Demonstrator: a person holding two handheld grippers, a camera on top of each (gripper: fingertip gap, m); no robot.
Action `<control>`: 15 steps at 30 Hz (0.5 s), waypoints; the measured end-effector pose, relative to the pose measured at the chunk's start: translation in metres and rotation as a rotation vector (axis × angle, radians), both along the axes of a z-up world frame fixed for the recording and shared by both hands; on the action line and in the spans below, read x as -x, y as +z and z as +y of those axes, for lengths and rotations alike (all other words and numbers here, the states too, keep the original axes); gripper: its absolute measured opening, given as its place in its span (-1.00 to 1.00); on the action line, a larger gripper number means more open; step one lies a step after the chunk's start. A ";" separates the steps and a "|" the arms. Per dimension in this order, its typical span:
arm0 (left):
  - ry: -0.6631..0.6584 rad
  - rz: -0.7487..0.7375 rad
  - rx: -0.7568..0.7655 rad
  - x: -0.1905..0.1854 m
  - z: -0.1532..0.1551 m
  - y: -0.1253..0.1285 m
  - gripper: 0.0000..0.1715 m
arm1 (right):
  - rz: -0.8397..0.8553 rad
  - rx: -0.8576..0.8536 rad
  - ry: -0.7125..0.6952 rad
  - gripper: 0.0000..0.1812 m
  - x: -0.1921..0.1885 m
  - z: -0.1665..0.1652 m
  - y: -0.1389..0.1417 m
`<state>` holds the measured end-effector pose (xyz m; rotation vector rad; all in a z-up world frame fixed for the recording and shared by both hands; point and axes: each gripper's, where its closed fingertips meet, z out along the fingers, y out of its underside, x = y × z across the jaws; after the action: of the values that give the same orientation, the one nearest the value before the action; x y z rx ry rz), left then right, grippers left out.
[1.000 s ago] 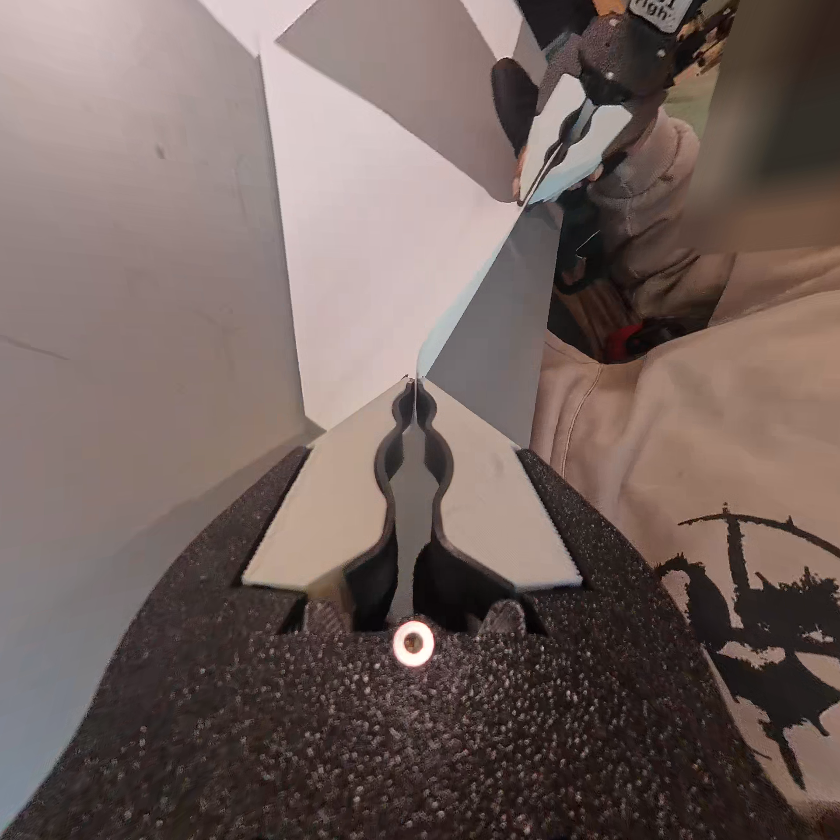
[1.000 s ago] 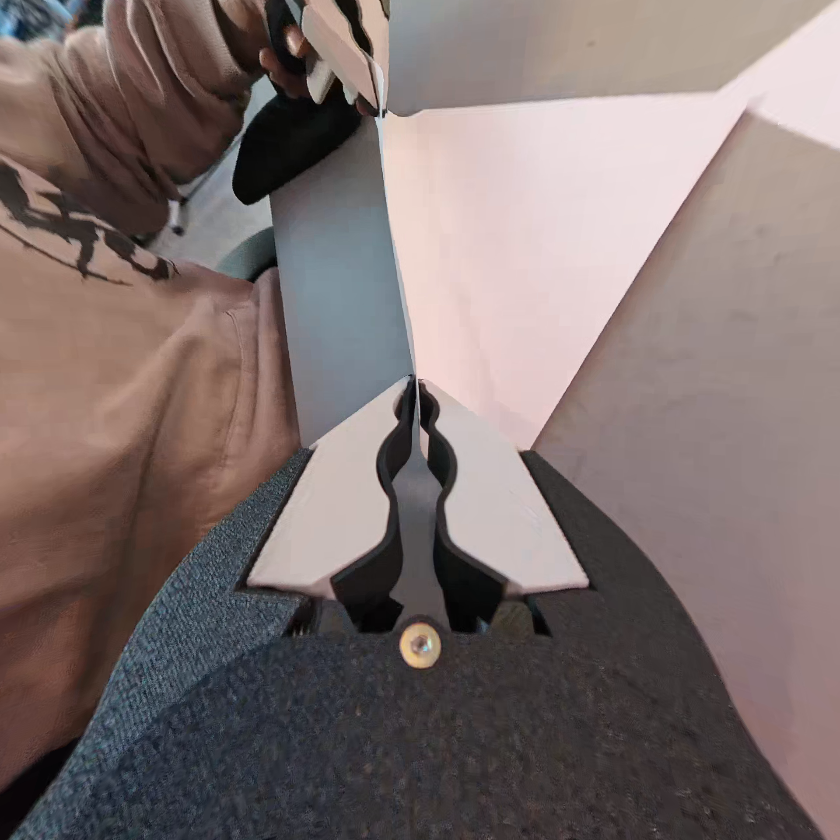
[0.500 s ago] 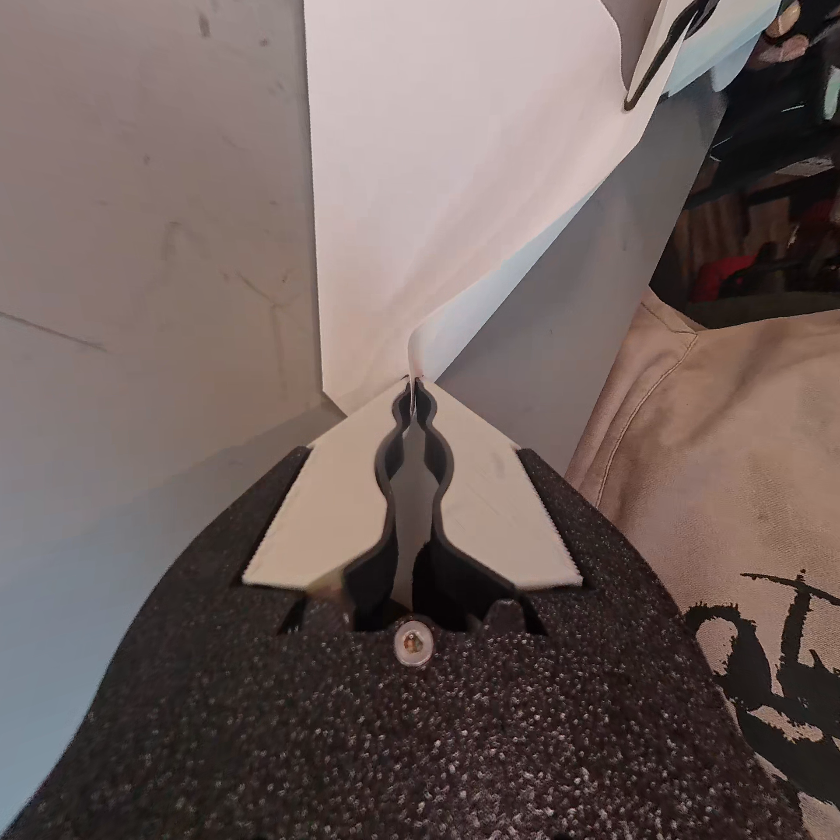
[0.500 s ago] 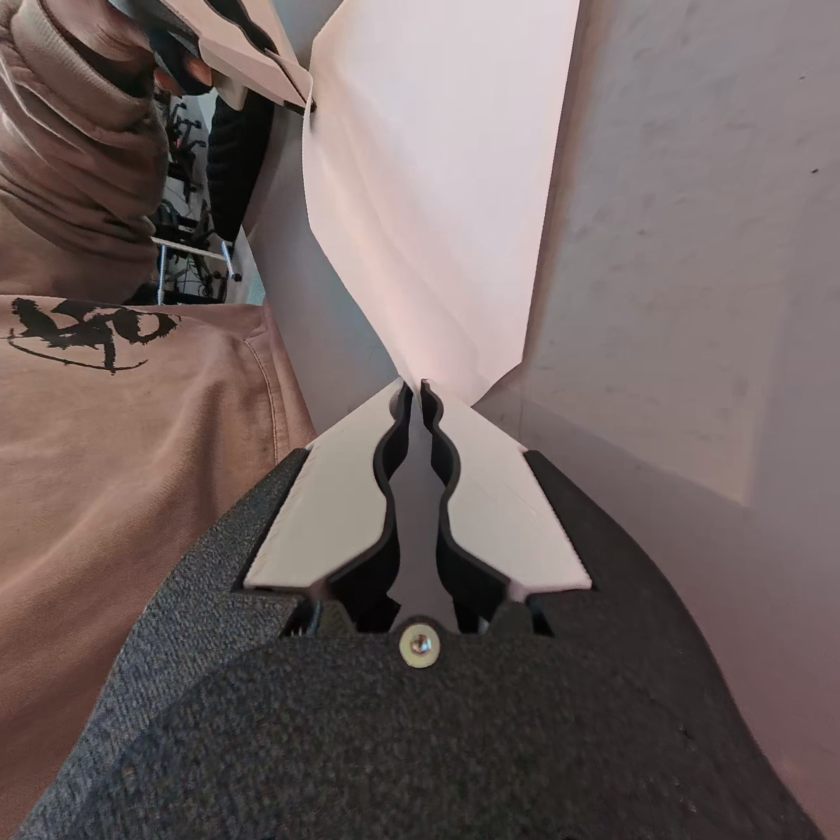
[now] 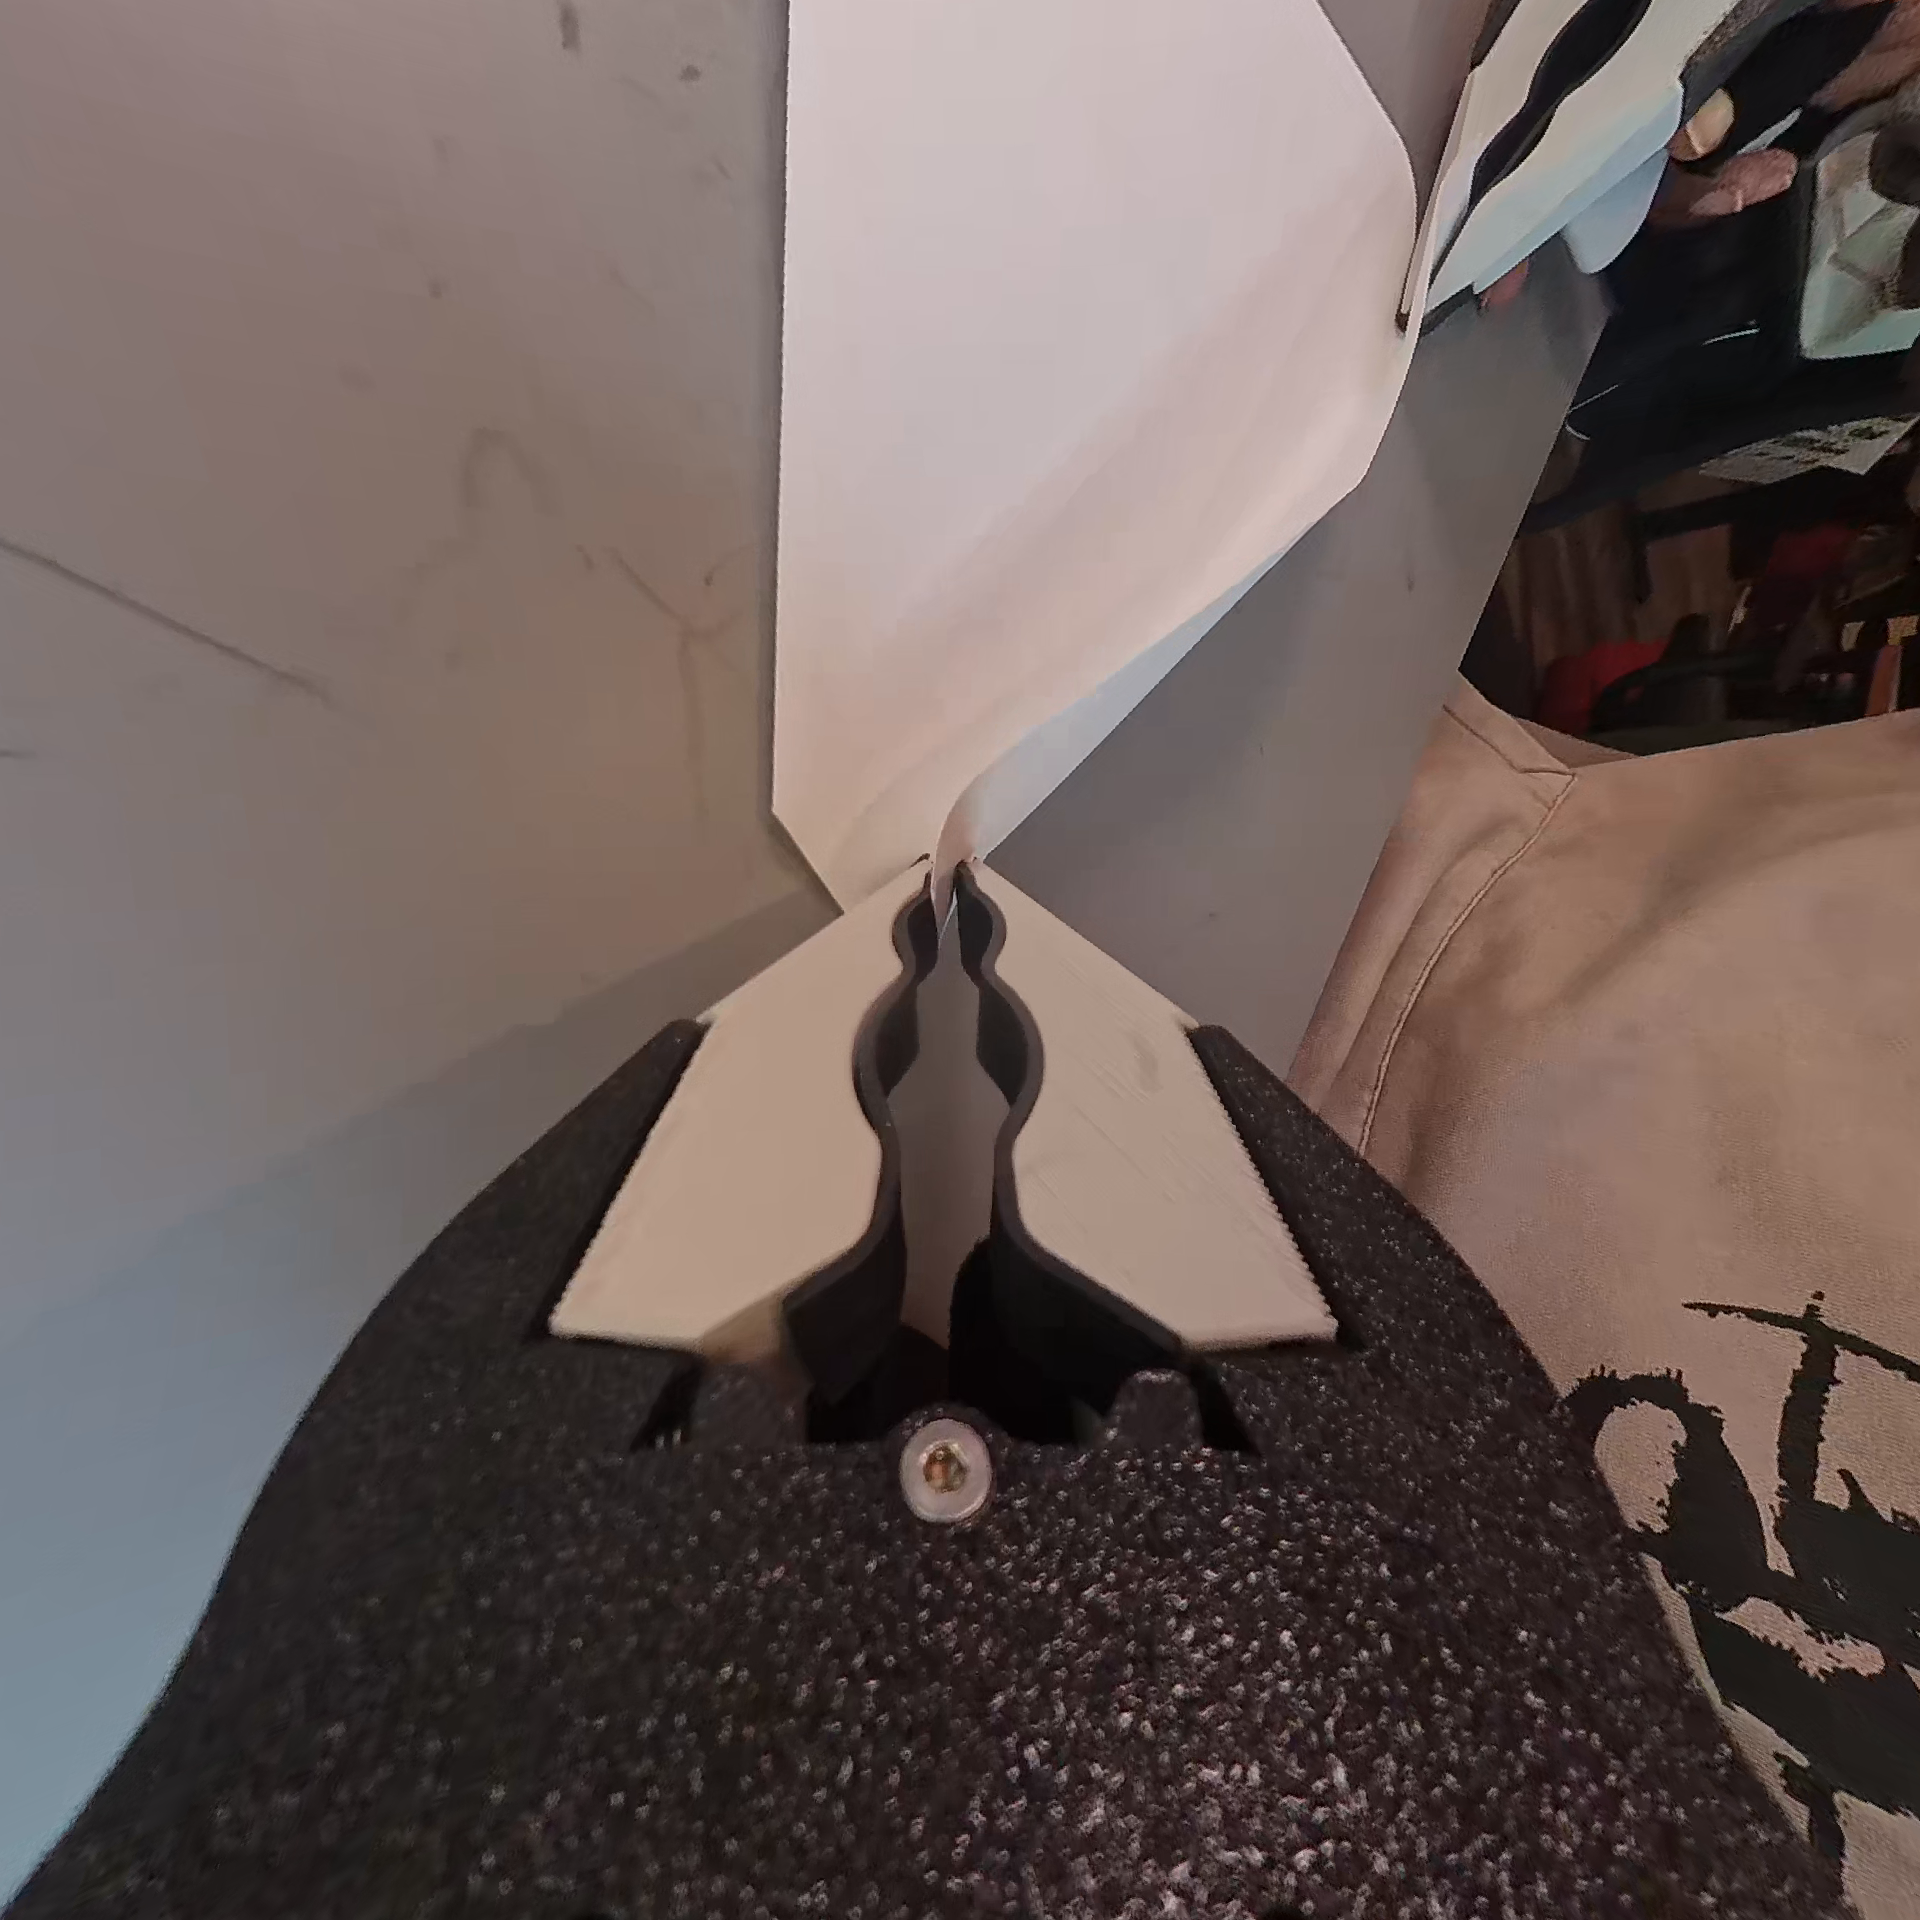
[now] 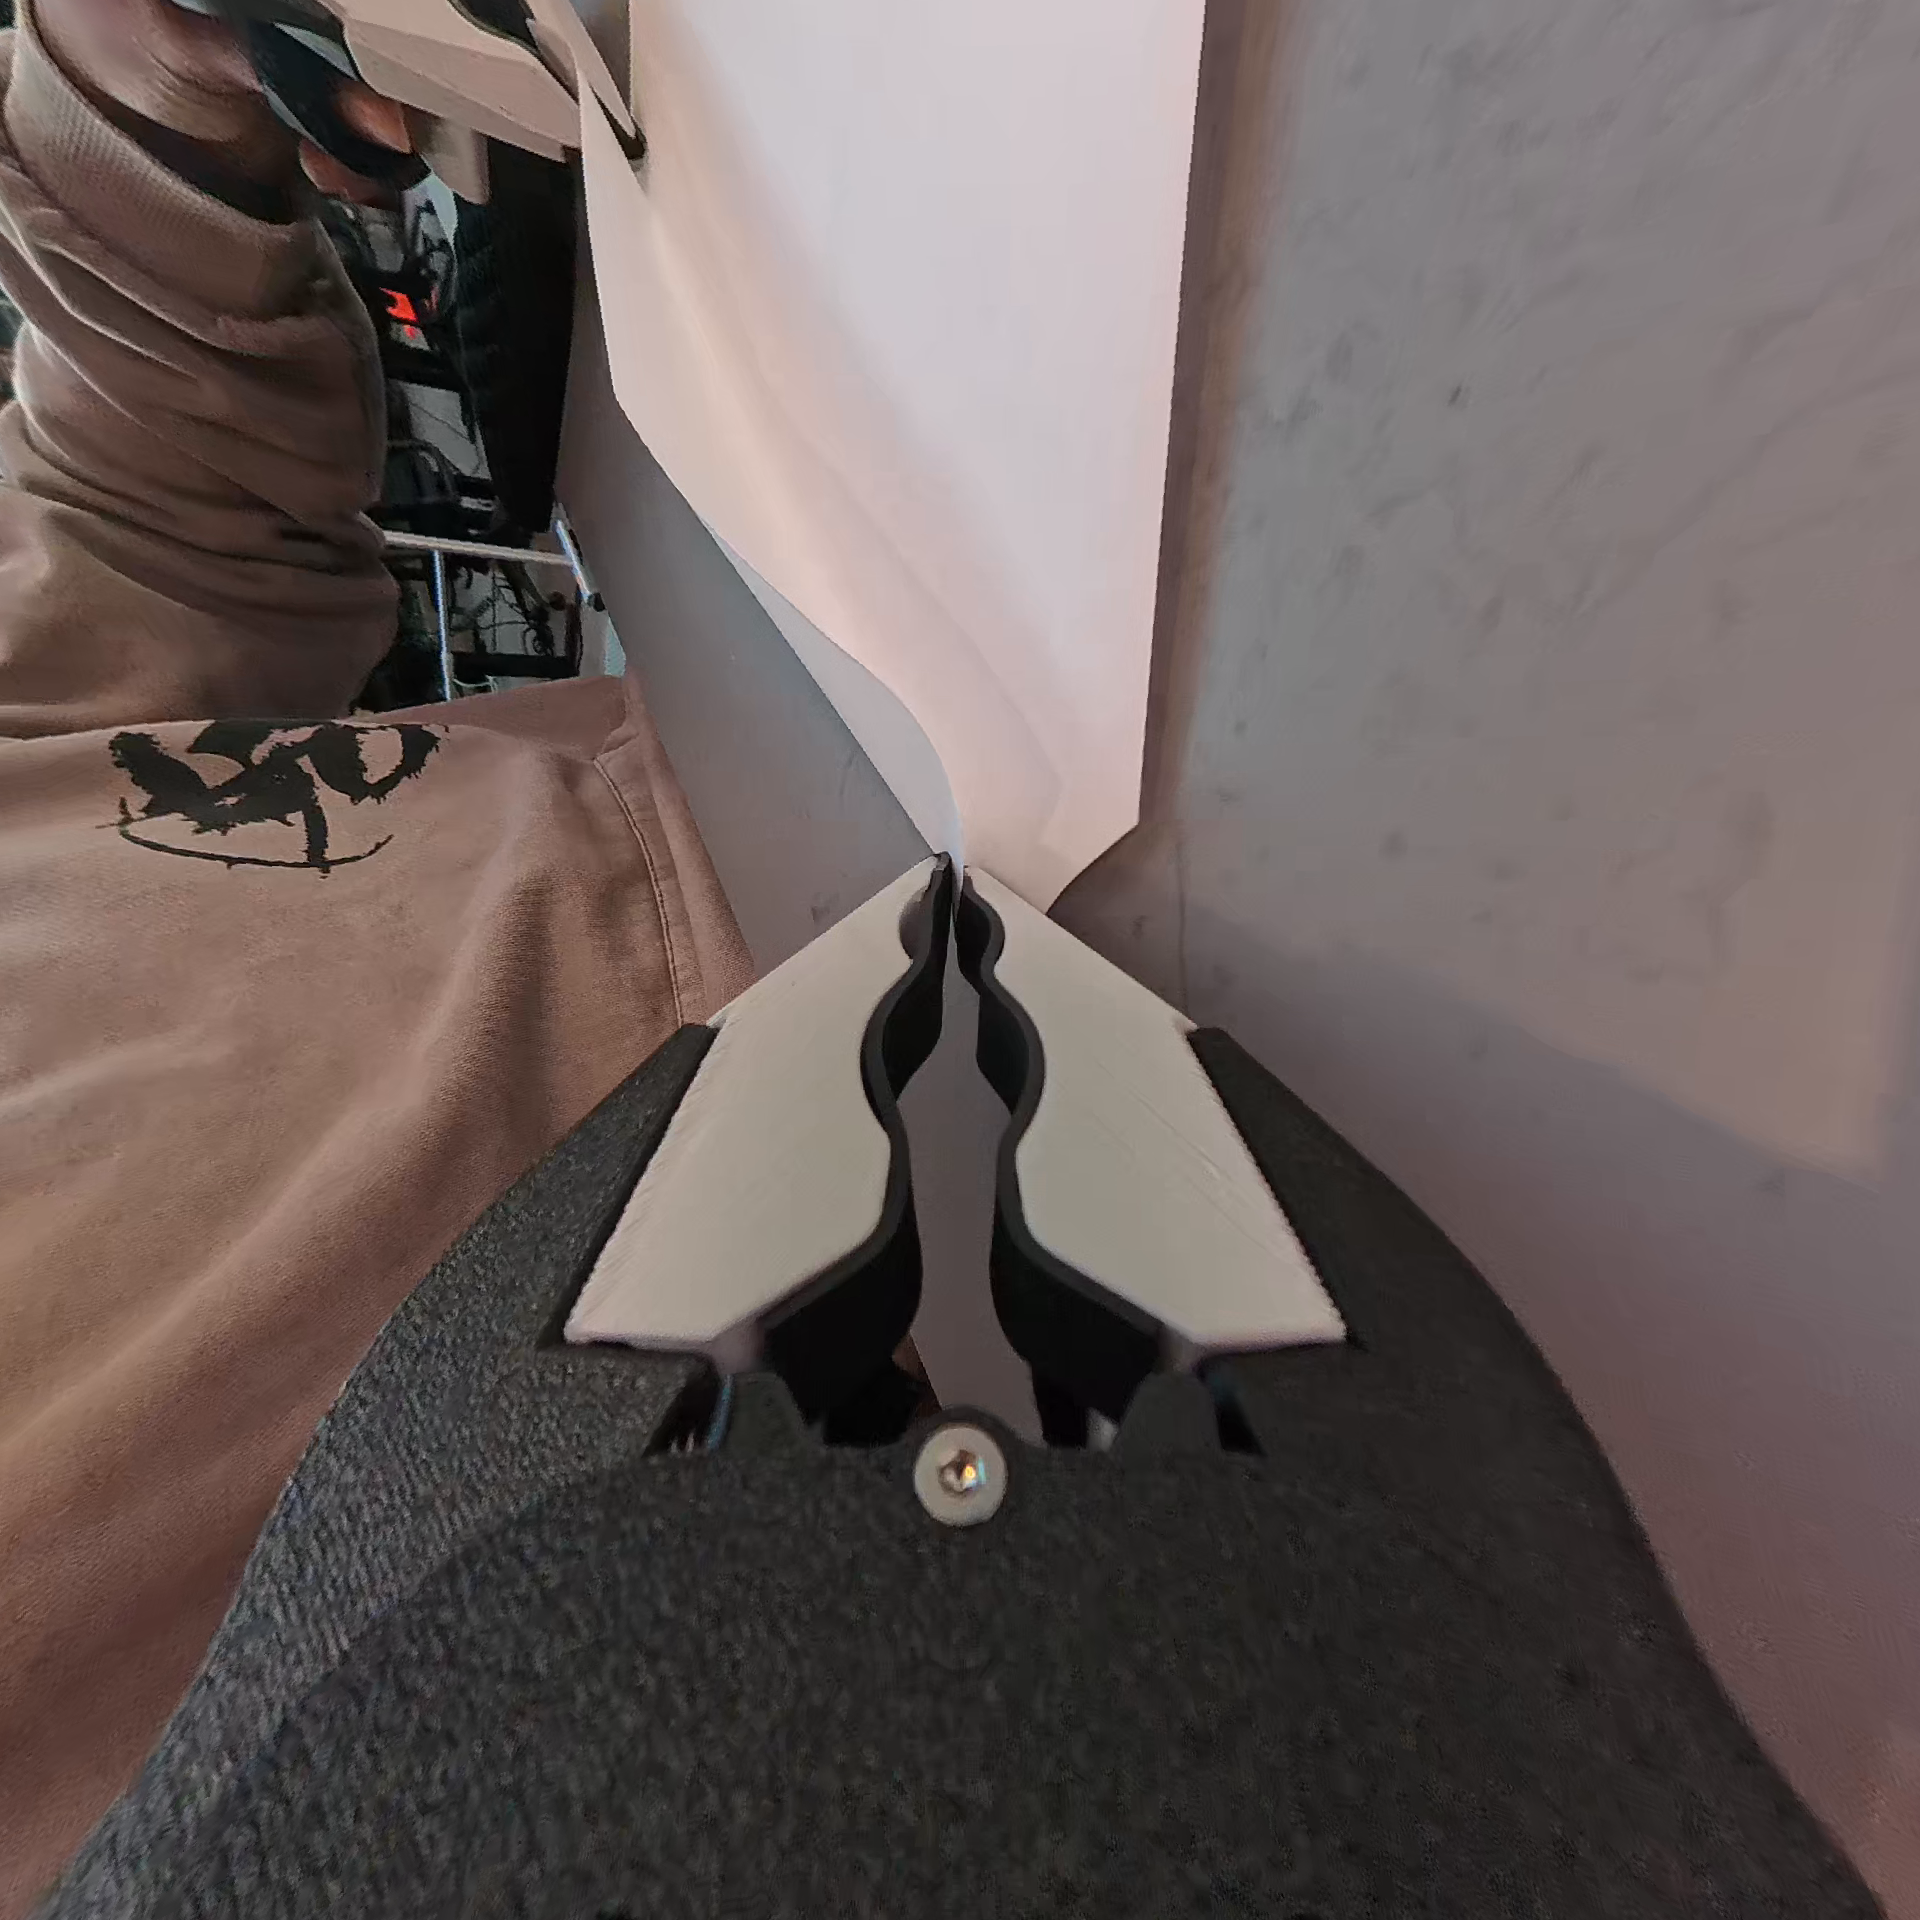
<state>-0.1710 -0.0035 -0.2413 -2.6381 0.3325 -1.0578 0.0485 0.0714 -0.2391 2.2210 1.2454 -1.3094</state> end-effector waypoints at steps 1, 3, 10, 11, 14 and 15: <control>-0.006 0.004 0.001 0.001 0.000 0.000 -0.98 | -0.001 0.003 0.001 -1.00 0.000 0.000 0.000; -0.009 -0.002 0.014 0.002 0.001 -0.001 -0.99 | 0.003 0.010 -0.004 -1.00 0.000 -0.001 0.000; -0.075 0.074 0.049 0.002 0.001 -0.002 -1.00 | 0.024 0.012 -0.064 -1.00 -0.001 -0.001 0.001; -0.082 0.086 0.055 0.002 0.001 -0.002 -1.00 | 0.025 0.007 -0.073 -1.00 -0.002 -0.001 0.002; -0.095 0.102 0.079 0.001 0.002 -0.002 -1.00 | 0.027 -0.017 -0.077 -1.00 -0.005 -0.004 0.001; -0.097 0.104 0.086 0.001 0.003 -0.002 -1.00 | 0.030 -0.035 -0.077 -1.00 -0.006 -0.004 0.001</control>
<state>-0.1718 -0.0008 -0.2434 -2.7851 0.4504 -0.9866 0.0544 0.0669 -0.2377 2.3034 1.2134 -1.3634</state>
